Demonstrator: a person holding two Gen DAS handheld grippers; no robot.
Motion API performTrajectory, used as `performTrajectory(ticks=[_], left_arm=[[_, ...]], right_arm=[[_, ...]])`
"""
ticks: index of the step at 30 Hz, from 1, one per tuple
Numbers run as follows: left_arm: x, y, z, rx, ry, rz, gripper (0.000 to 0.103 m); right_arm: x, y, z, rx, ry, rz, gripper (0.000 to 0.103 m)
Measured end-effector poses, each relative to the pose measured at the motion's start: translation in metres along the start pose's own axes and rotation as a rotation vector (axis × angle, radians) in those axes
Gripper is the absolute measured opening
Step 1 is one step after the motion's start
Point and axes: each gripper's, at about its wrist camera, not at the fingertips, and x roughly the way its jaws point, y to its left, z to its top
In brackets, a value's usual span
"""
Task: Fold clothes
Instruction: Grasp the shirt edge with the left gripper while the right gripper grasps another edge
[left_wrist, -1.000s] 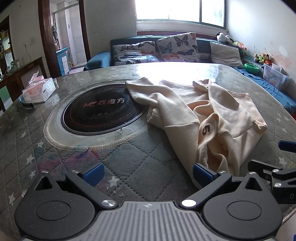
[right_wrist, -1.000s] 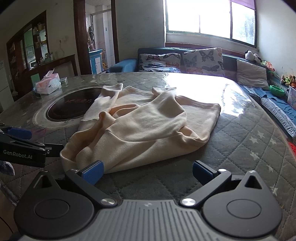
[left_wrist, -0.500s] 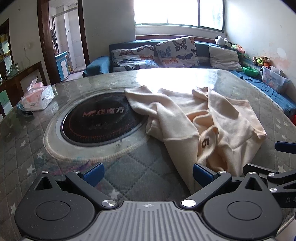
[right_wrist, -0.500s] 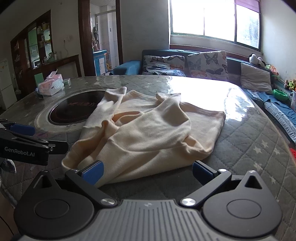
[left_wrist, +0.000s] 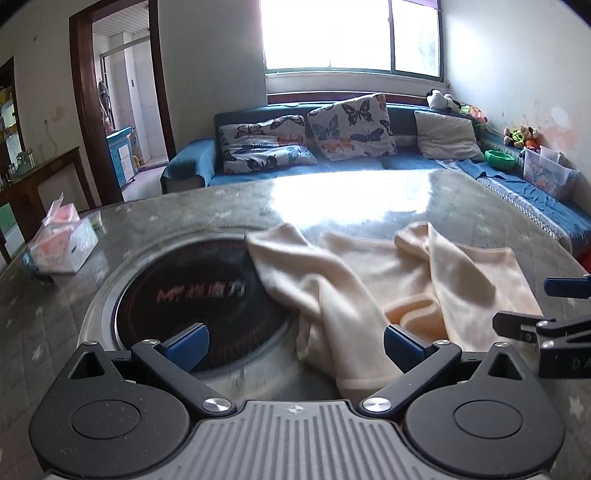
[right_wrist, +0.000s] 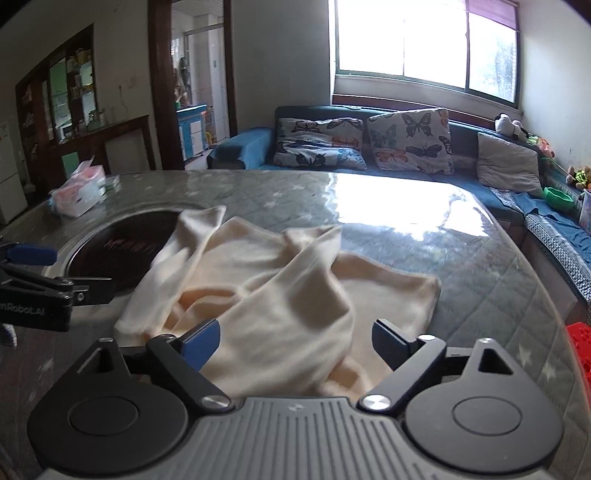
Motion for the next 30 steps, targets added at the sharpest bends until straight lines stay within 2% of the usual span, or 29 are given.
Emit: performTrajectory(ticks=[5,9,13,17,19,20,21,24,30], left_arm=[[0.032,0.0,0.025,-0.029,0.021,-0.008,0.084],[0.061,-0.011,0.041,0.001,0.039,-0.022,0.072],[0.085,-0.015,0.048,0.003,0.076,-0.048,0.072],[0.101,-0.015,0.048,0.002,0.112,-0.059,0.071],[0.108,-0.015,0.048,0.002,0.13,-0.064,0.058],[0.112,-0.015,0.047,0.002,0.14,-0.067,0.048],[0.116,-0.015,0.047,0.002,0.149,-0.07,0.035],[0.125,-0.014,0.046,0.001,0.169,-0.076,0.017],[0.108,-0.002,0.043,-0.025,0.115,-0.064,0.011]], right_arm=[[0.029,-0.016,0.024,0.026,0.006,-0.006,0.075],[0.06,-0.031,0.039,0.061,0.037,0.008,0.066],[0.086,-0.041,0.046,0.105,0.068,0.029,0.061],[0.108,-0.044,0.05,0.14,0.097,0.065,0.049],[0.117,-0.043,0.051,0.145,0.112,0.082,0.04],[0.12,-0.043,0.05,0.145,0.121,0.091,0.029],[0.123,-0.042,0.049,0.145,0.129,0.1,0.023],[0.118,-0.04,0.046,0.128,0.117,0.099,0.012],[0.072,-0.05,0.048,0.143,0.026,0.071,0.01]])
